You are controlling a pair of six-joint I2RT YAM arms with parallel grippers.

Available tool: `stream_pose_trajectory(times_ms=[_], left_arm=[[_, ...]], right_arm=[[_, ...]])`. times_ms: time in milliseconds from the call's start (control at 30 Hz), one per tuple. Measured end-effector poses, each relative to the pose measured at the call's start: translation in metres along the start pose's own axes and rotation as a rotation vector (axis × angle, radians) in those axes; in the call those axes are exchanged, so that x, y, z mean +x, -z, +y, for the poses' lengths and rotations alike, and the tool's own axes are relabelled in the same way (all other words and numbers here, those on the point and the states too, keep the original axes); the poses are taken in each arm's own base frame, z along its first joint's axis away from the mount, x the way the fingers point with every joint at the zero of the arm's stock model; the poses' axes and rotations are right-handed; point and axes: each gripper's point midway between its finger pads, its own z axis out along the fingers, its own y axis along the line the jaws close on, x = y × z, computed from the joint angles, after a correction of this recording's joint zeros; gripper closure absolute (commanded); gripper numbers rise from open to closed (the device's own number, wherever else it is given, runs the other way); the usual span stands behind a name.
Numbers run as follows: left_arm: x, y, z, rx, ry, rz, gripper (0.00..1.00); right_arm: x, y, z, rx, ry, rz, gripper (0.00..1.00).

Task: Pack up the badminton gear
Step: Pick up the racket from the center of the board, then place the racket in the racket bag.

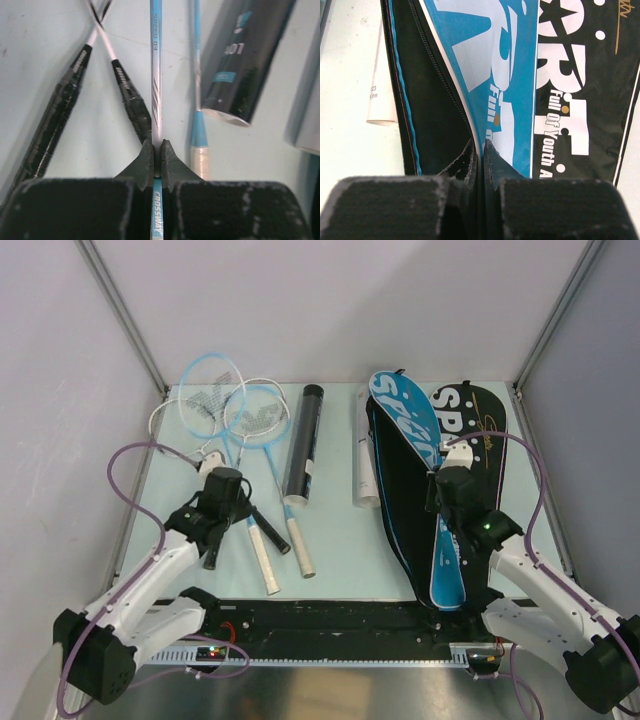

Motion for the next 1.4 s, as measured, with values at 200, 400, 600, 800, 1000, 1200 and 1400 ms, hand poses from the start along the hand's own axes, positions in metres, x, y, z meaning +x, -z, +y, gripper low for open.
stream_pose_trajectory(times_ms=[200, 400, 600, 800, 1000, 1200, 1400], left_arm=[[0.003, 0.025, -0.024, 0.128, -0.049, 0.048, 1.00], [0.030, 0.057, -0.053, 0.255, -0.169, 0.138, 1.00], [0.069, 0.091, -0.081, 0.387, -0.289, 0.227, 1.00], [0.103, 0.116, -0.106, 0.452, -0.396, 0.291, 1.00], [0.124, 0.130, -0.132, 0.476, -0.478, 0.320, 1.00], [0.138, 0.137, -0.148, 0.484, -0.528, 0.334, 1.00], [0.152, 0.141, -0.169, 0.493, -0.569, 0.349, 1.00]], right_arm=[[0.001, -0.004, 0.002, 0.002, -0.016, 0.005, 1.00], [0.004, -0.014, 0.005, 0.016, -0.038, 0.015, 1.00], [0.002, -0.016, 0.005, 0.030, -0.065, 0.008, 1.00], [0.001, -0.017, 0.002, 0.050, -0.082, 0.001, 1.00], [0.001, -0.016, 0.001, 0.064, -0.100, 0.001, 1.00], [0.002, -0.017, 0.001, 0.063, -0.109, 0.004, 1.00], [0.002, -0.017, 0.002, 0.059, -0.116, 0.004, 1.00]])
